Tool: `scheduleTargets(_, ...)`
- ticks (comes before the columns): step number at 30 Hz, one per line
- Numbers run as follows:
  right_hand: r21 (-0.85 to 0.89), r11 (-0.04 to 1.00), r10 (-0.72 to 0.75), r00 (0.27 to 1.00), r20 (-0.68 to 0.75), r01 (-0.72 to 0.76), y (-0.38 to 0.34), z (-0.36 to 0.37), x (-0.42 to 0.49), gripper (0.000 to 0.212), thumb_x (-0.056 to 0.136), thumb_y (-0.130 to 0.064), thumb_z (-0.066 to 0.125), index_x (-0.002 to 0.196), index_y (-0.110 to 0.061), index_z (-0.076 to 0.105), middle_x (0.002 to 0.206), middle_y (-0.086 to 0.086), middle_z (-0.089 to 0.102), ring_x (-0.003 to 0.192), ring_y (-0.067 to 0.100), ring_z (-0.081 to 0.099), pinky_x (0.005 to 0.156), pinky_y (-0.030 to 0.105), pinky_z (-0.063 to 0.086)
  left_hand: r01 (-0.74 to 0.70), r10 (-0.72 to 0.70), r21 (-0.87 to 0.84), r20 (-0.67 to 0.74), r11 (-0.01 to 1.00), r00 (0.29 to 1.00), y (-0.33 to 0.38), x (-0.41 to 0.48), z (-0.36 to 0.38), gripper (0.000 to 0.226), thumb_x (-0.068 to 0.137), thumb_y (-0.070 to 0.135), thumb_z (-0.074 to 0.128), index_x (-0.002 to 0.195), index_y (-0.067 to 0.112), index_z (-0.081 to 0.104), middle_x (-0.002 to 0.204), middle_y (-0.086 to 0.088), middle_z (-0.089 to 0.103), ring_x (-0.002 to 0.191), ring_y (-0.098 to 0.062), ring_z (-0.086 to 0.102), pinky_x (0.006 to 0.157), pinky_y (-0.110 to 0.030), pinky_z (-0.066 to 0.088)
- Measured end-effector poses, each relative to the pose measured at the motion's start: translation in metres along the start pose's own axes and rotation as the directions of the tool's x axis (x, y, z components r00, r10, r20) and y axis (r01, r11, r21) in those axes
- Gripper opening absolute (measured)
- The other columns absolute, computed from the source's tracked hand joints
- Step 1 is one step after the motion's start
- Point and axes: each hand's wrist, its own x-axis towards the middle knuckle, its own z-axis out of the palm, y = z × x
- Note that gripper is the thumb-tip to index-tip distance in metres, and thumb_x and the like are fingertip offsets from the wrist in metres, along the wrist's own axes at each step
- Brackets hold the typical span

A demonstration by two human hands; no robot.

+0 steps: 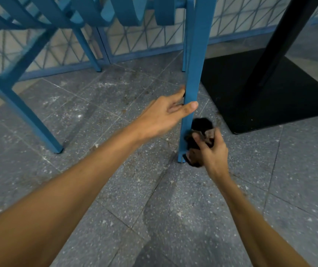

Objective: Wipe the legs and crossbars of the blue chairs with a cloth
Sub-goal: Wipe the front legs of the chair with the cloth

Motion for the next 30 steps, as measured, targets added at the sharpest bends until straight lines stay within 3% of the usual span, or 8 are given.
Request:
scheduleTargets(3, 0.246, 0.969, -0.070, 0.983, 0.168, 0.027, -0.010, 0.022, -0.011, 0.065, 0.089, -0.037, 0.065, 0.143, -0.028, 0.031, 0.133, -0.009, 0.056, 0.121, 0.004, 0.055, 0.100, 0.027, 0.046, -0.002, 0.003, -0.029, 0.010, 1.000, 1.000, 0.000, 0.001, -0.001, 0.063, 0.090, 0.043, 0.054, 0.146, 0.022, 0.031, 0.150, 0.014, 0.029, 0.107, 0.021, 0.039, 0.099, -0.006, 0.032)
scheduleTargets(6, 0.118, 0.987, -0.129, 0.970, 0.204, 0.106, -0.001, 0.045, -0.011, 0.076, 0.092, -0.022, 0.059, 0.150, -0.035, 0.011, 0.151, -0.006, 0.034, 0.136, 0.006, 0.038, 0.109, 0.024, 0.035, -0.004, 0.005, -0.029, 0.017, 1.000, 1.000, 0.001, -0.001, 0.000, 0.064, 0.090, 0.043, 0.055, 0.145, 0.022, 0.032, 0.149, 0.015, 0.030, 0.103, 0.025, 0.038, 0.088, 0.004, 0.032)
scheduleTargets(9, -0.069, 0.996, 0.060, 0.982, 0.178, -0.048, 0.025, 0.045, -0.011, 0.059, 0.092, -0.013, 0.059, 0.142, -0.021, 0.029, 0.134, 0.000, 0.054, 0.121, 0.018, 0.055, 0.088, 0.019, 0.044, 0.007, -0.007, -0.034, 0.009, 0.999, 1.000, 0.004, -0.002, 0.000, 0.064, 0.089, 0.044, 0.055, 0.145, 0.022, 0.033, 0.151, 0.015, 0.027, 0.105, 0.023, 0.038, 0.094, -0.001, 0.032)
scheduleTargets(12, -0.330, 0.932, 0.234, 0.944, 0.234, -0.149, 0.039, 0.038, -0.010, 0.048, 0.090, -0.013, 0.063, 0.133, -0.013, 0.040, 0.119, 0.009, 0.064, 0.109, 0.028, 0.061, 0.077, 0.020, 0.039, 0.020, -0.019, -0.029, 0.026, 0.999, 0.999, 0.007, -0.005, -0.001, 0.067, 0.089, 0.044, 0.056, 0.146, 0.022, 0.029, 0.153, 0.014, 0.022, 0.117, 0.017, 0.035, 0.097, -0.006, 0.030)
scheduleTargets(17, -0.204, 0.976, 0.104, 0.982, 0.159, -0.071, 0.007, 0.017, 0.007, 0.039, 0.085, -0.009, 0.064, 0.122, -0.016, 0.053, 0.103, -0.006, 0.066, 0.097, 0.012, 0.062, 0.075, 0.018, 0.042, 0.009, -0.008, -0.021, 0.063, 1.000, 0.998, 0.009, -0.010, -0.003, 0.073, 0.089, 0.042, 0.055, 0.148, 0.019, 0.020, 0.155, 0.011, 0.019, 0.120, 0.017, 0.033, 0.104, -0.012, 0.028)
scheduleTargets(19, -0.073, 0.995, 0.073, 0.992, 0.102, -0.065, 0.002, 0.010, 0.005, 0.040, 0.085, -0.013, 0.065, 0.122, -0.019, 0.051, 0.103, -0.007, 0.066, 0.095, 0.010, 0.063, 0.077, 0.021, 0.048, 0.005, -0.003, -0.024, 0.066, 1.000, 0.998, 0.009, -0.010, -0.004, 0.071, 0.089, 0.043, 0.055, 0.148, 0.019, 0.022, 0.154, 0.011, 0.021, 0.111, 0.020, 0.036, 0.105, -0.012, 0.028)
scheduleTargets(21, -0.006, 0.998, 0.067, 0.986, 0.152, -0.066, 0.004, 0.010, 0.000, 0.045, 0.086, -0.017, 0.067, 0.126, -0.019, 0.046, 0.106, -0.009, 0.065, 0.096, 0.006, 0.063, 0.078, 0.019, 0.049, 0.004, -0.002, -0.029, 0.065, 1.000, 0.998, 0.009, -0.010, -0.005, 0.071, 0.089, 0.043, 0.056, 0.148, 0.019, 0.024, 0.154, 0.010, 0.022, 0.112, 0.018, 0.037, 0.108, -0.016, 0.030)
scheduleTargets(30, -0.397, 0.917, 0.177, 0.936, 0.305, -0.044, 0.055, 0.041, 0.008, 0.061, 0.077, -0.020, 0.079, 0.124, -0.012, 0.041, 0.119, 0.010, 0.060, 0.106, 0.030, 0.060, 0.081, 0.031, 0.047, 0.001, 0.001, -0.041, 0.058, 0.999, 0.998, 0.003, -0.007, -0.004, 0.075, 0.086, 0.046, 0.057, 0.148, 0.018, 0.025, 0.155, 0.008, 0.021, 0.133, 0.001, 0.035, 0.111, -0.023, 0.030)
